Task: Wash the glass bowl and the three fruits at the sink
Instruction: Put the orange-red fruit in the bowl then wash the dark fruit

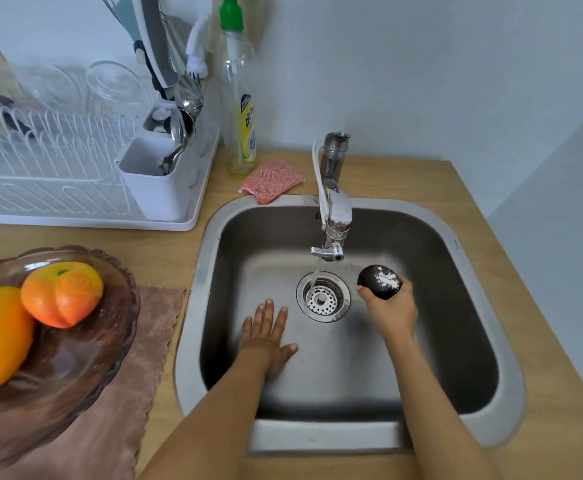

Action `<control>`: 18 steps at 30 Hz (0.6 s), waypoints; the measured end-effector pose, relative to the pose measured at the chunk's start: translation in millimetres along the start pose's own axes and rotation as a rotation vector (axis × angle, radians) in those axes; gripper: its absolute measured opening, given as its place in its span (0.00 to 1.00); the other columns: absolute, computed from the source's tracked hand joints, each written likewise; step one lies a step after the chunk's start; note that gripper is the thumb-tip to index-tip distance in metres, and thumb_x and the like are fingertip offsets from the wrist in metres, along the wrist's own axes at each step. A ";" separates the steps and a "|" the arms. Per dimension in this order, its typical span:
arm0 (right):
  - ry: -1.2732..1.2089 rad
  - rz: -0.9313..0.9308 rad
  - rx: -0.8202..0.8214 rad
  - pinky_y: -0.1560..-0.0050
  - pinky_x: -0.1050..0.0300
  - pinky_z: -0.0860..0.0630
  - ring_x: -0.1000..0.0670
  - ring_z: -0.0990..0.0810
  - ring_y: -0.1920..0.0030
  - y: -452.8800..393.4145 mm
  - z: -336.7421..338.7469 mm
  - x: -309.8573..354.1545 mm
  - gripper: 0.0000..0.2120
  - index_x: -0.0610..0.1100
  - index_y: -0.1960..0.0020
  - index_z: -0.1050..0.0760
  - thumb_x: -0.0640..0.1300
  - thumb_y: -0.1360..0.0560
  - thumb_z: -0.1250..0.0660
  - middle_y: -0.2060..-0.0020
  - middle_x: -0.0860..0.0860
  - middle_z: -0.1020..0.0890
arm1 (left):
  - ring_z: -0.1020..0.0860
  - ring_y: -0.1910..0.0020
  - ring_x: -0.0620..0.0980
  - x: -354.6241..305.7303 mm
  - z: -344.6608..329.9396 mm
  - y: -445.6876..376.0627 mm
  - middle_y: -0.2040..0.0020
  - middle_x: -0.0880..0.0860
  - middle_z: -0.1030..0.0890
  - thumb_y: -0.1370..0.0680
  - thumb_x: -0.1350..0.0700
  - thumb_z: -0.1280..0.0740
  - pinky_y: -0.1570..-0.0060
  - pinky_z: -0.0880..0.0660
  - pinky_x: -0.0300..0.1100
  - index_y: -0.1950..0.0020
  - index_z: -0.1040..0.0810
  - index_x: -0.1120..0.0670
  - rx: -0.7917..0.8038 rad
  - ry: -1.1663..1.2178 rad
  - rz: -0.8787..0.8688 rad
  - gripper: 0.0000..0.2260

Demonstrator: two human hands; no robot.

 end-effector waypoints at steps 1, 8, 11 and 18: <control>0.011 0.025 0.007 0.37 0.50 0.27 0.42 0.24 0.39 10.5 1.8 -1.6 0.36 0.45 0.32 0.33 0.49 0.36 0.23 0.39 0.44 0.24 | 0.70 0.25 0.54 0.0 0.7 0.5 0.25 0.56 0.73 0.19 0.40 0.51 0.25 0.64 0.53 0.24 0.70 0.50 0.002 0.009 -0.003 0.34; 0.024 0.129 0.123 0.47 0.59 0.29 0.48 0.22 0.48 60.8 3.6 1.8 0.31 0.47 0.37 0.28 0.50 0.37 0.22 0.47 0.50 0.20 | 0.59 0.21 0.53 6.5 16.6 5.6 0.21 0.54 0.62 0.18 0.48 0.44 0.23 0.53 0.52 0.20 0.54 0.51 -0.041 0.265 -0.024 0.30; -0.009 0.100 0.195 0.49 0.61 0.30 0.49 0.22 0.49 67.9 5.2 6.6 0.33 0.47 0.37 0.32 0.48 0.37 0.20 0.51 0.52 0.22 | 0.49 0.22 0.57 3.7 17.3 12.4 0.21 0.61 0.53 0.17 0.49 0.46 0.24 0.49 0.48 0.22 0.45 0.60 -0.008 0.387 -0.009 0.26; 0.051 0.176 0.450 0.51 0.63 0.30 0.51 0.22 0.50 95.9 -2.1 16.2 0.33 0.52 0.40 0.32 0.46 0.39 0.19 0.49 0.54 0.23 | 0.30 0.30 0.56 -8.0 43.8 55.1 0.29 0.57 0.28 0.18 0.41 0.53 0.30 0.36 0.47 0.28 0.31 0.54 -0.170 0.882 -0.028 0.26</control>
Point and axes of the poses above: each hand's wrist, its own y-axis away from the middle knuckle, its own z-axis out of the back of the hand, x = y × z, the point moved 3 cm from there along -y, towards the middle knuckle
